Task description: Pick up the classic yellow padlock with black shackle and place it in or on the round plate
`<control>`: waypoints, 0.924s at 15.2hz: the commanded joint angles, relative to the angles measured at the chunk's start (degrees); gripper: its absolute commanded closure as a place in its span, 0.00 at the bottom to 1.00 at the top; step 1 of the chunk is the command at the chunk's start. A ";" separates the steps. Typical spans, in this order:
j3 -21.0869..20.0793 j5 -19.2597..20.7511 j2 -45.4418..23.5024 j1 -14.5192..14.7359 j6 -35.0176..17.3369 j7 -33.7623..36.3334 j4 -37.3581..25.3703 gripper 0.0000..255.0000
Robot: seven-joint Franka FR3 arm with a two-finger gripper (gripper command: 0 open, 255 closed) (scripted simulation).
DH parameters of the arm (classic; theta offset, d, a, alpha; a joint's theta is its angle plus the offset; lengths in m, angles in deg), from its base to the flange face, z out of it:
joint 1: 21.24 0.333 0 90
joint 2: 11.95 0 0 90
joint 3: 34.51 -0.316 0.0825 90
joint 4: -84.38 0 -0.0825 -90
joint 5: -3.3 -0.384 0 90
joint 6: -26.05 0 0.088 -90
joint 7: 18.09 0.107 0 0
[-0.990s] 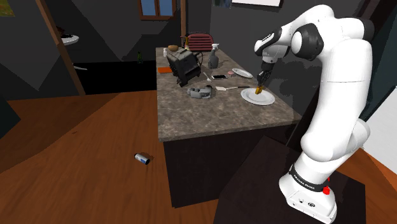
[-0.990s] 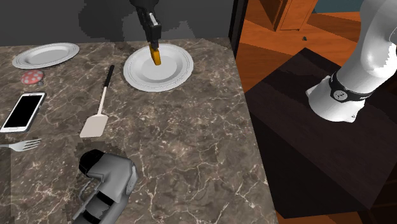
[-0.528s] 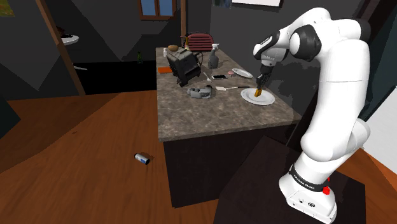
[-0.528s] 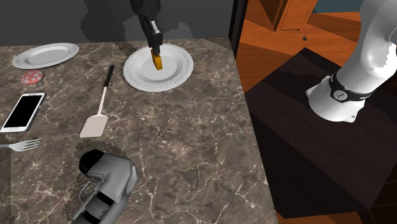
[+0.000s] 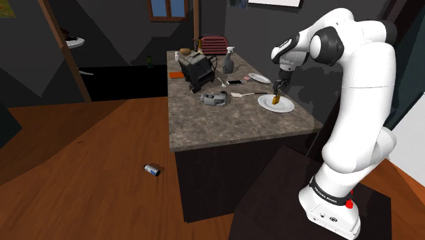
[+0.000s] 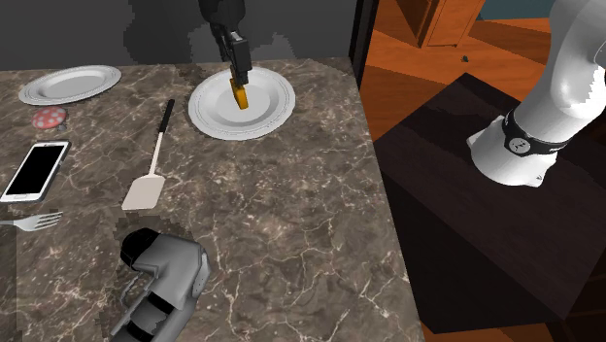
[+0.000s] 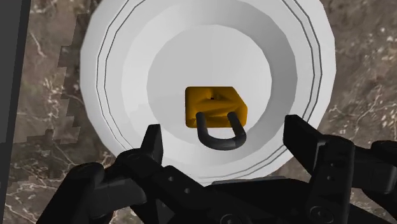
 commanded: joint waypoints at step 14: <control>1.06 2.29 3.42 0.62 5.85 1.45 -2.87 0.00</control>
